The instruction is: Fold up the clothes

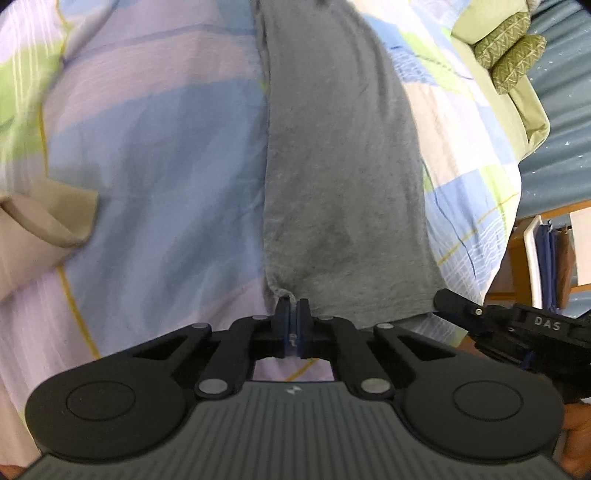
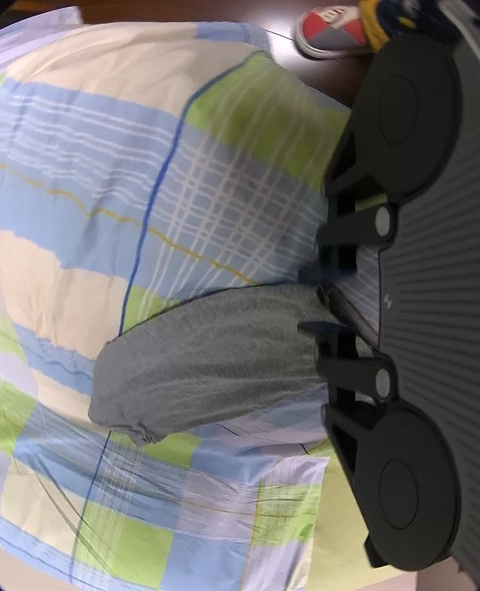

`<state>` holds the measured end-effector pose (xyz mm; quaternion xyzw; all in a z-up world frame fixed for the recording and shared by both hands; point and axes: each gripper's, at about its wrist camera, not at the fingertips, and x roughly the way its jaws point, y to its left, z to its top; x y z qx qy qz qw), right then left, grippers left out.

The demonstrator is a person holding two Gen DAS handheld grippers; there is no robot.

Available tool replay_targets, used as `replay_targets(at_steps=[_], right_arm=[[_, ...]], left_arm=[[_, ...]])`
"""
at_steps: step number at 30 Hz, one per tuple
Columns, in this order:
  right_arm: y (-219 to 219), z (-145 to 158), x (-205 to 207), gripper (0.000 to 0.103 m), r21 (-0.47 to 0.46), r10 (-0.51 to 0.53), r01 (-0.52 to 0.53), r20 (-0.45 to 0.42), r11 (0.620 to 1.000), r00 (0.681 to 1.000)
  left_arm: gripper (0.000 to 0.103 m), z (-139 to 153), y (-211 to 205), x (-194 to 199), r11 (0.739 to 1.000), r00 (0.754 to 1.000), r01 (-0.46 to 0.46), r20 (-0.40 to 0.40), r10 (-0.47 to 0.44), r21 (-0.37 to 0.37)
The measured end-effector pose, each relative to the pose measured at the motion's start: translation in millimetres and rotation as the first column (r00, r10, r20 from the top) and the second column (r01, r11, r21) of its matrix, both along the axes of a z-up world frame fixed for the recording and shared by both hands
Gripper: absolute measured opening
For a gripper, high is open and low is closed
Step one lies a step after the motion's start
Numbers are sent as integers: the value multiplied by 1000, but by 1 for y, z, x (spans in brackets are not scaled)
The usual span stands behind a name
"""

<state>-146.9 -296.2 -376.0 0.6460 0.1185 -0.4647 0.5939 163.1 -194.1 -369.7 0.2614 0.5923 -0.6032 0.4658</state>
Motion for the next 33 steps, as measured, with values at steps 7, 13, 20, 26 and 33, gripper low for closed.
replay_targets(at_steps=[7,13,20,26,33], right_arm=[[7,-14,3,1,86,43,-42,-1,995,999],[7,2,-10,35,54,20,-21,29,998,999],[-3,-5,-20,36,47,-45,42,66,998,997],[-4,-28,-7,33,73,-53,45,123,996,991],[-3,-24,-12,6,63,-35,27,128,998,991]], left_arm=[[21,-22,15,10,993,1000,4,-5,-3,116],[50,-7,19,25,994,998,-43,-49,48,104],[53,-26,8,41,973,968,-181,-146,202,141],[23,-48,10,37,952,929,-227,-248,276,207],[2,-40,19,24,951,904,-247,-311,295,185]])
